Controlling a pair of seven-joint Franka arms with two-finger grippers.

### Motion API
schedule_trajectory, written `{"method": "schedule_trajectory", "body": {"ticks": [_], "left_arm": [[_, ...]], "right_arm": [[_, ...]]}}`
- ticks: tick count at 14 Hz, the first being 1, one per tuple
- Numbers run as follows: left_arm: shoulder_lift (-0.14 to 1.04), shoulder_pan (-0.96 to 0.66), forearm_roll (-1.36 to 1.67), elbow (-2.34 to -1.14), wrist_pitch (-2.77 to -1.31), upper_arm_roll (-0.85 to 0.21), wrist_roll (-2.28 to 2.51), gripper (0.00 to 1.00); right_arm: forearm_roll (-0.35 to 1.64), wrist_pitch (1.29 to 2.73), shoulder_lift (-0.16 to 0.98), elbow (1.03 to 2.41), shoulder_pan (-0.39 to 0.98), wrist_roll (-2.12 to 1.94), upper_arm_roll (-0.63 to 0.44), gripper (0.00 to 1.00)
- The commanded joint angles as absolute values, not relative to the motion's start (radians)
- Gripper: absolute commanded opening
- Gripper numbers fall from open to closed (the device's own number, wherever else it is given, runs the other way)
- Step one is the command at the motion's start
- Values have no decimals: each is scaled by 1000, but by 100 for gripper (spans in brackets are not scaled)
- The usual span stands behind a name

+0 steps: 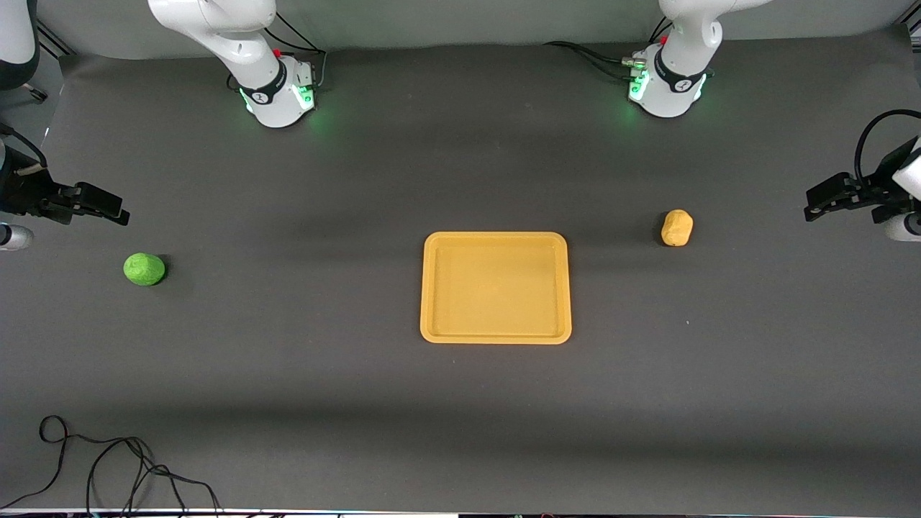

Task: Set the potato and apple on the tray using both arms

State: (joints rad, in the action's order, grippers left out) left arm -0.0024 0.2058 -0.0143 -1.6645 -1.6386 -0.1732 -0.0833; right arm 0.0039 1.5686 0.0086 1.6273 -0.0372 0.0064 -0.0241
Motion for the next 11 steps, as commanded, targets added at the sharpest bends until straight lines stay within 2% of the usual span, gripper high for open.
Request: {"method": "schedule_trajectory", "body": {"ticks": [1, 8, 11], "left_arm": [[-15, 189, -15, -1657, -1612, -173, -55, 100], [-9, 198, -17, -1661, -1617, -167, -48, 100], [-11, 190, -17, -1754, -1627, -167, -58, 100]], "right_arm": [[-3, 1552, 20, 1600, -26, 31, -31, 100], [2, 1552, 23, 1601, -28, 35, -31, 100], [2, 1552, 23, 1600, -28, 35, -32, 100]]}}
